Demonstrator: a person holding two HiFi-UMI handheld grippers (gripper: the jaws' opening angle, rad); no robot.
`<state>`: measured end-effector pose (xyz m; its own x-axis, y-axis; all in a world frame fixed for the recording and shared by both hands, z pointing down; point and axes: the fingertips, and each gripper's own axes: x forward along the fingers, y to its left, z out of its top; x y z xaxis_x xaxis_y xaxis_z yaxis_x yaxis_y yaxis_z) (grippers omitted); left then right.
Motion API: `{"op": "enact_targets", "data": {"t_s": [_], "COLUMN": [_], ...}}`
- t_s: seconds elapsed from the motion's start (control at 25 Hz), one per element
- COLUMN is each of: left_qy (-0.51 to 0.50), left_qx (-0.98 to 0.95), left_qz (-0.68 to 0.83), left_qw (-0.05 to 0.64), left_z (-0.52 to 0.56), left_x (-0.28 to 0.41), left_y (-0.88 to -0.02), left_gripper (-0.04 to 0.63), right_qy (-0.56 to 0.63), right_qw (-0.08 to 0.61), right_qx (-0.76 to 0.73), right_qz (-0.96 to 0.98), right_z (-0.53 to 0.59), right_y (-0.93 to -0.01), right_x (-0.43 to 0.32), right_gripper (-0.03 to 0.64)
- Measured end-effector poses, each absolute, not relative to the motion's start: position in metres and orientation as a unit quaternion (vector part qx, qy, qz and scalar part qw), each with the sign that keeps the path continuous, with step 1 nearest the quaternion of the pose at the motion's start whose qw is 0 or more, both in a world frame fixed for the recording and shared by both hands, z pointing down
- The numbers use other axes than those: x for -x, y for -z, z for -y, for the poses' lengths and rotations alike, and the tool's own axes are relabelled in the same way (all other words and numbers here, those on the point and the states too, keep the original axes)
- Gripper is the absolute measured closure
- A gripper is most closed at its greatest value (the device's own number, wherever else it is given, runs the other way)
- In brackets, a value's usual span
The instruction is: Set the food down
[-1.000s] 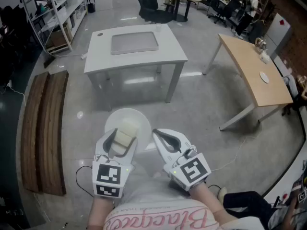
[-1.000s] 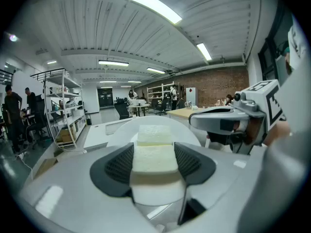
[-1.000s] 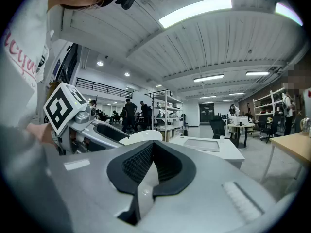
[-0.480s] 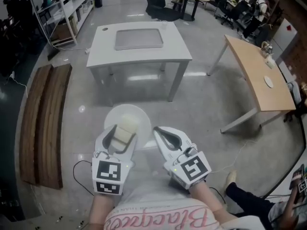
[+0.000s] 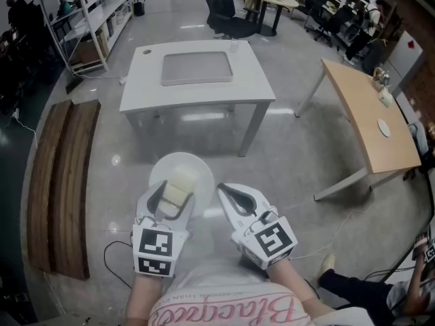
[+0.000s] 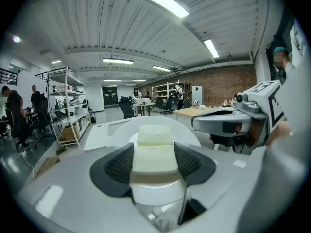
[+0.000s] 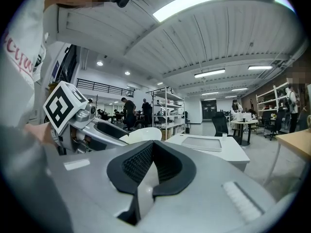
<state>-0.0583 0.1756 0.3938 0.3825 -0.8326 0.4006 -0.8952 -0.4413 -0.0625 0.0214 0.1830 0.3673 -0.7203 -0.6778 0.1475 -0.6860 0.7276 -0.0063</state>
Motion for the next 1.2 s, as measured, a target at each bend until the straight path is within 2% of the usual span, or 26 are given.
{"op": "enact_targets", "data": {"t_s": [1.2], "left_qy": [-0.197], "left_qx": [-0.843], "left_qz": [0.495], "left_qw": [0.076], "left_z": [0.035], "left_x": [0.084], "left_y": [-0.386], "left_gripper": [0.334], "right_qy": [-0.042], "right_qw": [0.086], "right_qx": [-0.404], "right_qz": [0.91], "right_z": [0.024], "right_y": [-0.365], "right_x": [0.0], "right_gripper": [0.615]}}
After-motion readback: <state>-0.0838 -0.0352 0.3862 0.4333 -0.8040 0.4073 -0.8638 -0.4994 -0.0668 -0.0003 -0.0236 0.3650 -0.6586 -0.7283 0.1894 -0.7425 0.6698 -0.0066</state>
